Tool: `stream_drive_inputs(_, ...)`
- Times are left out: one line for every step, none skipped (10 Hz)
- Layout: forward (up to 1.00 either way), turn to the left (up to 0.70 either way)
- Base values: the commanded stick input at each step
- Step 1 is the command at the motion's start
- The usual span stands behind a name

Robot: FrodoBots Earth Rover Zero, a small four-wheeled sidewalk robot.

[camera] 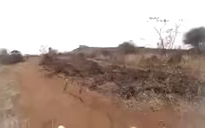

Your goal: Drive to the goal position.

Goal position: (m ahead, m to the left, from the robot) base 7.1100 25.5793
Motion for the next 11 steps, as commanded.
stream_drive_inputs(0.0,0.0)
stream_drive_inputs(0.0,0.0)
stream_drive_inputs(0.0,0.0)
stream_drive_inputs(0.01,0.0)
stream_drive_inputs(0.17,0.0)
stream_drive_inputs(0.5,0.04)
stream_drive_inputs(0.5,0.25)
stream_drive_inputs(0.5,0.46)
stream_drive_inputs(0.5,0.5)
stream_drive_inputs(0.5,0.5)
stream_drive_inputs(0.5,0.5)
